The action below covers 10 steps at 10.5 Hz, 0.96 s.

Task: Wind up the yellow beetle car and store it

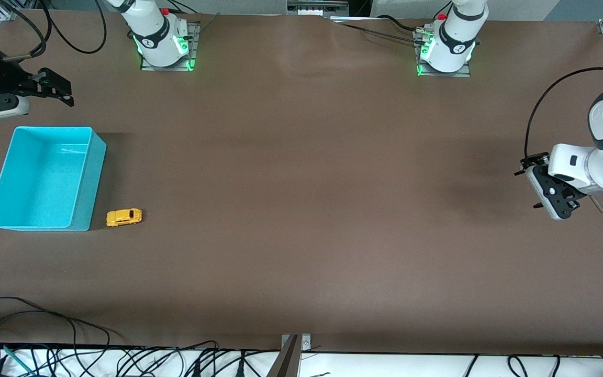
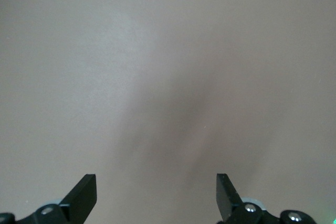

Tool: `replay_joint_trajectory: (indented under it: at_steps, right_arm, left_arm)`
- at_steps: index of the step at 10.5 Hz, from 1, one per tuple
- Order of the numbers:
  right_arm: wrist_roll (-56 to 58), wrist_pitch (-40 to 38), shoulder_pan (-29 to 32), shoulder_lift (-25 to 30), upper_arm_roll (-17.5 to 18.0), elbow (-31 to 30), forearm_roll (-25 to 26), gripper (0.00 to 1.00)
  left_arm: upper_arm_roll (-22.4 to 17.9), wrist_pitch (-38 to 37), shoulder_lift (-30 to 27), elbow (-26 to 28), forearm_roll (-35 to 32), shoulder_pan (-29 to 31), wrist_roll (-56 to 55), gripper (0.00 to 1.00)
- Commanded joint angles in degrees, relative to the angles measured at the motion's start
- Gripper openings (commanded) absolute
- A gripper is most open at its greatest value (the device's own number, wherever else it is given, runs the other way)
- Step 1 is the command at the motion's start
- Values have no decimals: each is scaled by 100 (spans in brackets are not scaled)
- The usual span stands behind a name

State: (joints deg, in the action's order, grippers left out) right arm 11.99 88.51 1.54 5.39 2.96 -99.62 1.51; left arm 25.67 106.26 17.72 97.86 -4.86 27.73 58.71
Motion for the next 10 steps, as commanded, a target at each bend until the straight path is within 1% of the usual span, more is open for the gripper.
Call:
replay_joint_trajectory:
  at_steps: [1,3,4,5,6,7,8,9,10]
  right_arm:
    - [102,139,31,-300,20,118,-19,100]
    - [102,367,13,-625,46,196,-19,100]
    - [120,386,5,-949,46,327,7,100]
    - [268,351,5,-1318,55,503,-19,100]
    - [730,455,-13,-1452,81,435,-11,100]
    - [1118,770,-4,-1549,186,295,-11,100]
    - [1835,1260,-13,-1567,178,59,16,100]
    - [2512,1857,13,-1567,187,-283,25,100]
    - [3285,2402,48,-1576,196,-626,51,100]
  left_arm:
    - [376,-490,-59,-406,47,4,-1181,100]
    - [526,-598,-102,-443,47,4,-1974,100]
    - [457,-615,-355,-408,56,-265,-2290,100]
    - [30,-859,-584,-417,64,-747,-2746,100]
    - [-513,-1044,-847,-408,160,-1421,-3299,100]
    - [-806,-1055,-1119,-303,535,-1680,-3896,100]
    - [-887,-1055,-1400,-172,661,-1857,-4311,100]
    - [-1401,-1220,-1577,-188,662,-2329,-4480,100]
    - [-1998,-1309,-1666,-232,732,-2847,-4534,100]
